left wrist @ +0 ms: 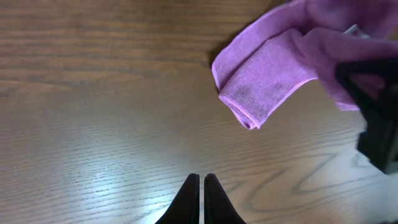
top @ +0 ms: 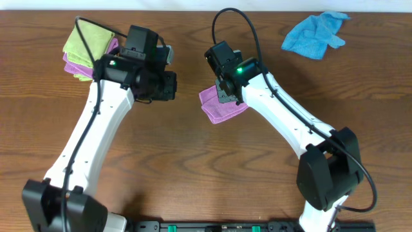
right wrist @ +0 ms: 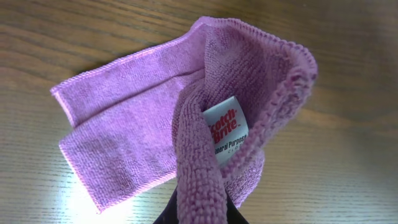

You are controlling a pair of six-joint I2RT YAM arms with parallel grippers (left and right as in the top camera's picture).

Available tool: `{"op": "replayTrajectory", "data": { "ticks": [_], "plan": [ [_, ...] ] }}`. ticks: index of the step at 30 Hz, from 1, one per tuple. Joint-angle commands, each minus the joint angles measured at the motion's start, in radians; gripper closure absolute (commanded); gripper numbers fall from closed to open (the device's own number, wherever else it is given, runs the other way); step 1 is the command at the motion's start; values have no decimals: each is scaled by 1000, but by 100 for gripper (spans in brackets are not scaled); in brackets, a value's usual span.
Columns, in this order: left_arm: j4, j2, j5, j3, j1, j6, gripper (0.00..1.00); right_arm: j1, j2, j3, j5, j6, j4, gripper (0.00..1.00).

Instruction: Fold the cloth

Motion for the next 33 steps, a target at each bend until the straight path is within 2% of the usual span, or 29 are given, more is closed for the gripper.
{"op": "replayTrajectory", "data": {
  "ticks": [1, 11, 20, 22, 23, 25, 27, 30, 31, 32, 33],
  "plan": [
    [1, -105, 6, -4, 23, 17, 94, 4, 21, 12, -26, -35, 9, 99],
    [-37, -339, 5, -4, 28, 17, 94, 26, 156, 12, -7, -68, 33, 99],
    [-99, -389, 5, -4, 27, 26, 94, 33, 181, 12, 9, -72, 82, 97],
    [-99, -390, 5, -4, 26, 26, 94, 40, 181, 12, -44, -89, 85, 72],
    [-99, -389, 5, -4, 26, 26, 94, 46, 181, 12, -106, -108, 89, 54],
    [-98, -389, 5, -4, 26, 26, 94, 61, 181, 12, -270, -145, 105, 53],
    [-99, -389, -2, -4, 26, 26, 94, 73, 180, 12, -348, -175, 126, 53],
    [-103, -388, -9, -5, 26, 48, 94, 79, 179, 13, -357, -185, 146, 51],
    [-104, -386, -31, -5, 26, 52, 94, 73, 178, 16, -357, -185, 146, 54],
    [-104, -383, -63, -5, 26, 52, 94, 66, 174, 21, -357, -185, 141, 62],
    [-99, -376, -99, -5, 27, 52, 94, 56, 166, 28, -357, -185, 138, 65]
  ]
}}
